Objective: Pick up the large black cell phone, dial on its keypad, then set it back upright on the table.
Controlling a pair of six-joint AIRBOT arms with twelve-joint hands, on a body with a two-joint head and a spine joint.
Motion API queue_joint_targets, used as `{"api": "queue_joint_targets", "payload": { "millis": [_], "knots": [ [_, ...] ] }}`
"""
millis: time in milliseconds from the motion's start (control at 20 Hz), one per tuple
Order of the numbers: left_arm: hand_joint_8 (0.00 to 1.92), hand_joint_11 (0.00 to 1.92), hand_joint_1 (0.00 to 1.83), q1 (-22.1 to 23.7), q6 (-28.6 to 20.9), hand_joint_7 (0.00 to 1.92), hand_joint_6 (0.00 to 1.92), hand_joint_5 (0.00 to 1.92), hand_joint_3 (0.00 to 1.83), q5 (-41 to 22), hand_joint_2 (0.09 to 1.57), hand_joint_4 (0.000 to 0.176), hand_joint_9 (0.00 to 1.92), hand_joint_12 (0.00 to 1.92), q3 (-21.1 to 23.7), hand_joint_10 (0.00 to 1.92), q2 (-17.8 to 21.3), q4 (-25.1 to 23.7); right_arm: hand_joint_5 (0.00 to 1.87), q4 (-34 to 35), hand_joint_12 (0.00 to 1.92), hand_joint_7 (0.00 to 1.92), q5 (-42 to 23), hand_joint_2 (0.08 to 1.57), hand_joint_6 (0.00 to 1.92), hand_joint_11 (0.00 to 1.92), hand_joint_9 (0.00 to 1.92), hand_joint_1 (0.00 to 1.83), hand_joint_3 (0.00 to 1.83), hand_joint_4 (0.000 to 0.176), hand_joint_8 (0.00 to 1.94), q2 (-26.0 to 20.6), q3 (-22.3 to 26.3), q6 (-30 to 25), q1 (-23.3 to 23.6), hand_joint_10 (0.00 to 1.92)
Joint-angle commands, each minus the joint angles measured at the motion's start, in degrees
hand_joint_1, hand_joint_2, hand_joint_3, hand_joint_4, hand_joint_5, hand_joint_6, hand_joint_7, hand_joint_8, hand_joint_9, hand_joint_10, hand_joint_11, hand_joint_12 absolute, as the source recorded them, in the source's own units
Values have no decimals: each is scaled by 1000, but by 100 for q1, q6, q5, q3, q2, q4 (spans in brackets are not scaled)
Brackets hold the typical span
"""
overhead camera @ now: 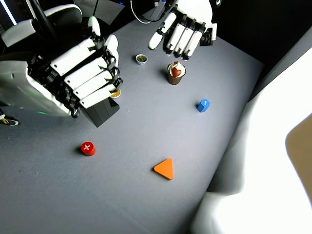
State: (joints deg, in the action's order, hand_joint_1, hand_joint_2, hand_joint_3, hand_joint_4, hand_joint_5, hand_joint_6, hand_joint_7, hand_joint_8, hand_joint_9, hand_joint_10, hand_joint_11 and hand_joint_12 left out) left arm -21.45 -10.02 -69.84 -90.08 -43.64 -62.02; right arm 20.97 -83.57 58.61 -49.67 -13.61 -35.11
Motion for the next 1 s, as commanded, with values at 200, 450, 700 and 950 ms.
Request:
{"api": "queue_joint_targets", "payload": {
  "millis": [200,450,700,950],
  "knots": [
    [1653,718,1304,-6,-91,613,2,75,22,-662,1293,159,857,1921,-1,1921,-196,522,958,-258,1662,937,-731,1118,881,762,901,1486,1,0,915,-36,34,-142,142,1194],
    [1637,926,1299,-20,-91,619,3,89,23,-675,1290,154,835,1921,-2,1921,-353,558,947,-197,1684,920,-732,1125,892,749,899,1485,0,0,943,-25,30,-141,176,1208],
    [1630,1001,1301,-278,100,624,0,80,23,-622,1287,131,866,1921,-32,1921,-498,770,907,-134,1709,880,-732,1141,970,736,860,1482,0,0,999,14,13,-138,309,1251],
    [1608,976,1306,-345,212,640,0,78,21,-572,1278,124,868,1921,-158,1921,-677,961,924,-128,1650,905,-732,1125,962,787,897,1485,0,0,942,37,22,-115,329,1186]
  ]
}}
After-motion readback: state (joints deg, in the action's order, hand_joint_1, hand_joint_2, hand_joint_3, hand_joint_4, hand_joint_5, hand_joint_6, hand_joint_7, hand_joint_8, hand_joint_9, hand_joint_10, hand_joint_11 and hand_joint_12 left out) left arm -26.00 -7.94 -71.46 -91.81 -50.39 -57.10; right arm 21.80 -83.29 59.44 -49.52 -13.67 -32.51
